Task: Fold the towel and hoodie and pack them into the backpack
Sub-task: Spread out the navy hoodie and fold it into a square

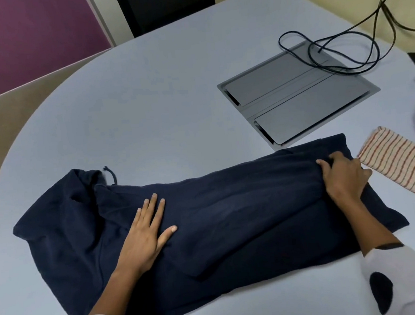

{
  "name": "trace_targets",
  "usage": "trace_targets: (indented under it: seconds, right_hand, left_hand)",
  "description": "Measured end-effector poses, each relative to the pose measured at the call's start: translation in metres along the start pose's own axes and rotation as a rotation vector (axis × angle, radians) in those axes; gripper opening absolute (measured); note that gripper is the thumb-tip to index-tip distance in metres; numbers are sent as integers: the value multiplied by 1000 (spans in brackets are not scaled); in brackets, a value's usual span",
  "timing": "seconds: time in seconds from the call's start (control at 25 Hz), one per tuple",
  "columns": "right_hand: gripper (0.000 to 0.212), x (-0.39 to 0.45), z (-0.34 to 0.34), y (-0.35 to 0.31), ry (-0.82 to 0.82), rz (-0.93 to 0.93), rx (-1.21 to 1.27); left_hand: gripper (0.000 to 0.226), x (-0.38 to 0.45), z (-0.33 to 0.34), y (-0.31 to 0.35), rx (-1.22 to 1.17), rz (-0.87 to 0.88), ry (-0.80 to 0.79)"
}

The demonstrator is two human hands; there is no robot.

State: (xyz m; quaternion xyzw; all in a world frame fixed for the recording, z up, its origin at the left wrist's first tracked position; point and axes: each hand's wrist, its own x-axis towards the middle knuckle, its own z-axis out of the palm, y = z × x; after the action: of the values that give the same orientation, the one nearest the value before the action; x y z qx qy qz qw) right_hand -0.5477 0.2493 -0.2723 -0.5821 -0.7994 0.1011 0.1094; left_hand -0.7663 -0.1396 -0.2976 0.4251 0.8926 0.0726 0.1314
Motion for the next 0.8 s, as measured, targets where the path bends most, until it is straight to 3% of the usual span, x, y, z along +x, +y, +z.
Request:
trace_targets:
  seconds: [0.16,0.24,0.36,0.48,0.52,0.6,0.68,0.8]
  right_hand:
    - [35,-6,10,6,71,-32,-162]
    - [34,-5,10,3,99,-73,-176]
    - [44,-14,7,-21,139,-303,-82]
    - [60,-73,23,-64,-149,-652,20]
    - [63,-96,34,-73,-261,-766,-25]
    - [66,-116,51,-76,-334,-915,-175]
    - [70,-100,52,-69,-339,-890,-272]
    - [72,-59,40,-38,-273,-684,-381]
  left_hand:
    - [96,0,-8,-4,-3,-8,-73]
    - [89,0,-15,8,50,-28,9]
    - [66,3,-20,52,-117,-52,197]
    - [92,2,-2,78,-170,-121,73]
    - [102,1,8,78,-87,-124,37]
    - [111,0,19,72,23,-120,-18]
    - [114,-1,22,67,50,-112,-42]
    - [116,-1,21,68,62,-105,-28]
